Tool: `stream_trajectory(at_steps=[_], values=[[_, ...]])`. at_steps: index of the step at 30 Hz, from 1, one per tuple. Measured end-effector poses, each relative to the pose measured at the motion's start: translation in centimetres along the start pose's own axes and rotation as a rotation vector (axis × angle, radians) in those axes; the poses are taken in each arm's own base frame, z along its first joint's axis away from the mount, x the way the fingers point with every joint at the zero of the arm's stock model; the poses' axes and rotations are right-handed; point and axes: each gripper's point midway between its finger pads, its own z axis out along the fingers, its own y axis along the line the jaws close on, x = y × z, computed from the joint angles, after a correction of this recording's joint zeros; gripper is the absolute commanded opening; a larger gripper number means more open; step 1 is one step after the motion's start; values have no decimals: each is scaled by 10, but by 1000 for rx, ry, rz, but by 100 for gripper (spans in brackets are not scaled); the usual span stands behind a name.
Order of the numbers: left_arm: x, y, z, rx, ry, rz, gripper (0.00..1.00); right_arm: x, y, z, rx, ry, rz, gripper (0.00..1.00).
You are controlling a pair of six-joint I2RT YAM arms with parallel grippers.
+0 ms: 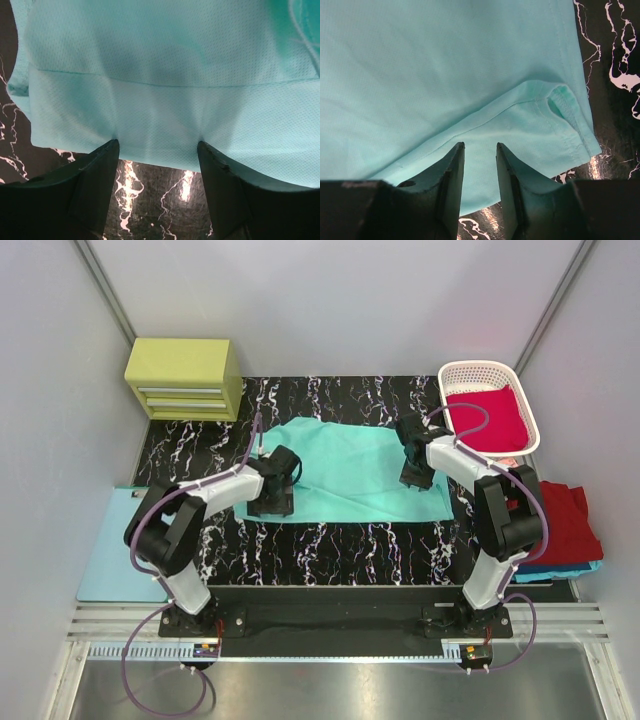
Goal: Fold and stack the t-shirts
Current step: Fold the flattened tshirt in 1/3 of the way
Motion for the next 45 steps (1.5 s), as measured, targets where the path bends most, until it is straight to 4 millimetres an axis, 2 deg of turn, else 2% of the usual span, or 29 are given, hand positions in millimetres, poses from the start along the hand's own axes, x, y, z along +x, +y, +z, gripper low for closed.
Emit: stream_trajectory(at_steps=[6,14,17,22,24,33,40,42,45], values=[[18,5,-6,-4,27,23,68,3,-1,5,12,12,-3,40],[20,5,-7,-3,32,28,68,15,-7,27,58,66,-12,41],[21,6,-7,-6,37,30,68,14,-8,29,59,67,-6,33],[22,6,-8,-10,43,34,68,12,-6,30,54,58,2,6],[23,6,-9,-10,44,36,68,11,-7,31,55,57,8,0],[25,5,-9,-11,47,45,68,9,-13,34,66,61,41,0],[27,2,-10,-6,47,50,68,1,-26,39,84,65,87,0],[27,1,-11,-4,46,55,68,0,-27,39,86,66,89,7],[28,1,-11,-4,46,56,72,0,-26,39,79,66,83,56]])
